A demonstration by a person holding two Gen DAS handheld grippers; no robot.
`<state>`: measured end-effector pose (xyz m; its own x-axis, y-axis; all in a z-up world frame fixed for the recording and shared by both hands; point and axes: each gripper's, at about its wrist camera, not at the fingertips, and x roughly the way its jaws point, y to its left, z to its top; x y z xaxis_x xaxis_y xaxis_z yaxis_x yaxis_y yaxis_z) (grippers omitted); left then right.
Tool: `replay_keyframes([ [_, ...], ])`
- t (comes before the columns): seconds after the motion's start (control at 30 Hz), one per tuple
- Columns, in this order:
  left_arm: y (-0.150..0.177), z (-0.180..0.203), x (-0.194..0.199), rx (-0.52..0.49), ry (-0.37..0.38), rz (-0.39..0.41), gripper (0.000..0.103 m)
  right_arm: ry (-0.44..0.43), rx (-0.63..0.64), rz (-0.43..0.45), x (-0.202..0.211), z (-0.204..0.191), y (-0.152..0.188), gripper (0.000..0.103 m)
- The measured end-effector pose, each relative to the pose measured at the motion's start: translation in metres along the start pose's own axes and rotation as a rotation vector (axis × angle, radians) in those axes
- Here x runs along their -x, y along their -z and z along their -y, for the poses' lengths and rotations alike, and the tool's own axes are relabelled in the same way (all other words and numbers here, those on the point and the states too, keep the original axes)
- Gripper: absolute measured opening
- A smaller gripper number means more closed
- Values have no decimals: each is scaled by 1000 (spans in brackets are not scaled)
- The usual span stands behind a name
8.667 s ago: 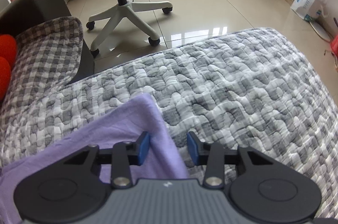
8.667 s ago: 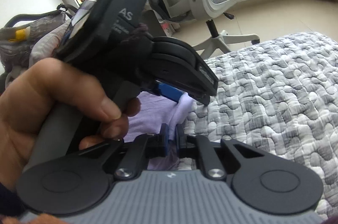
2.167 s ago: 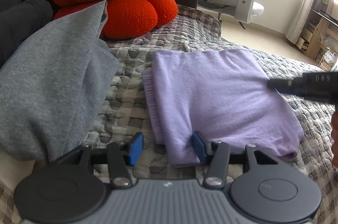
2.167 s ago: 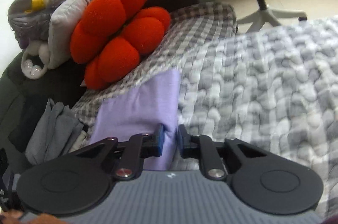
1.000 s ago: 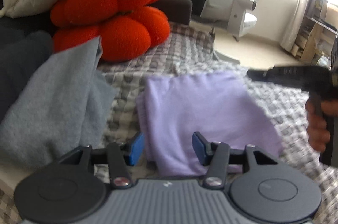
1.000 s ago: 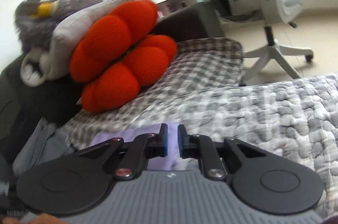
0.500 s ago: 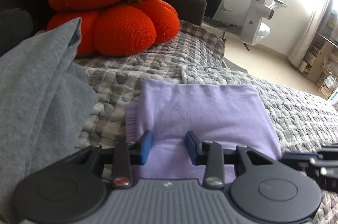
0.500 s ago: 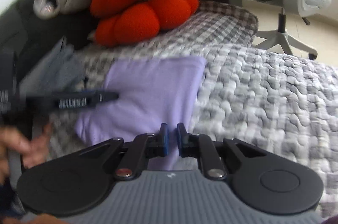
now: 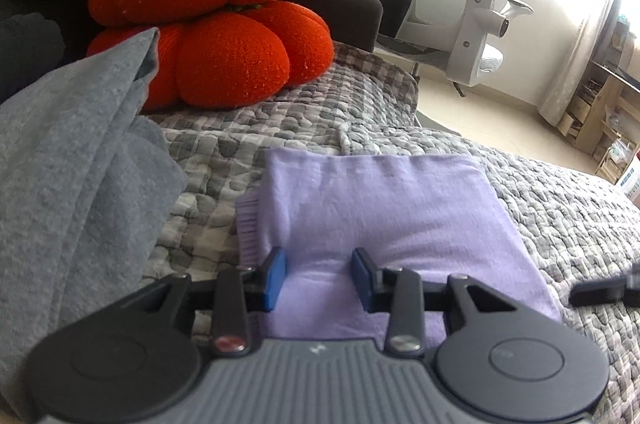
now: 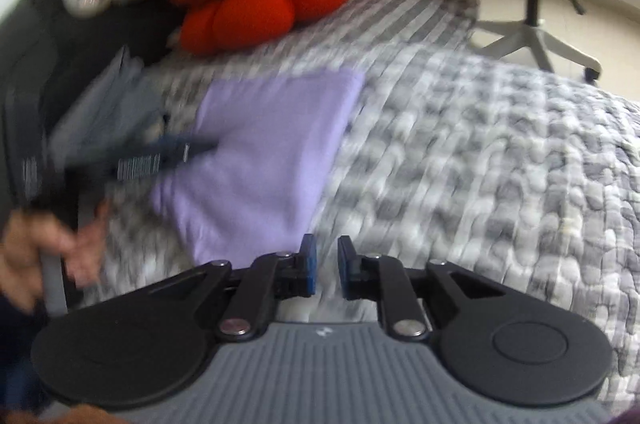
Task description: Fold clothes
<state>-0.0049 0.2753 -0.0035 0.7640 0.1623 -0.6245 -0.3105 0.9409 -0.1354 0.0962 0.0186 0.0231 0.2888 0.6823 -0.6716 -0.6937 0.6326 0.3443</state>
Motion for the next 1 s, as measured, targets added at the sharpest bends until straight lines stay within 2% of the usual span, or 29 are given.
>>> replay_keyframes([
  [0.03, 0, 0, 0, 1, 1, 0, 38, -14, -39, 25, -1, 4, -2, 37],
  [0.07, 0, 0, 0, 1, 1, 0, 38, -39, -77, 47, -3, 9, -3, 41],
  [0.23, -1, -2, 0, 6, 7, -3, 38, -92, -259, 89, -25, 30, -1, 44],
  [0.3, -1, -2, 0, 8, 10, -4, 38, -138, -309, 104, -33, 35, 2, 44],
  [0.4, -1, -3, 0, 9, 14, -3, 38, -167, -326, 121, -40, 35, 3, 45],
  [0.7, -2, -6, 1, 21, 31, -7, 38, -155, -330, 167, -41, 28, 3, 46],
  [0.83, -2, -8, 1, 25, 39, -11, 38, -249, -399, 140, -47, 35, 8, 33],
  [0.9, -2, -8, 2, 25, 38, -12, 38, -223, -355, 142, -48, 31, 8, 28],
  [1.0, -2, -8, 2, 23, 37, -14, 38, -229, -380, 144, -51, 34, 8, 23],
])
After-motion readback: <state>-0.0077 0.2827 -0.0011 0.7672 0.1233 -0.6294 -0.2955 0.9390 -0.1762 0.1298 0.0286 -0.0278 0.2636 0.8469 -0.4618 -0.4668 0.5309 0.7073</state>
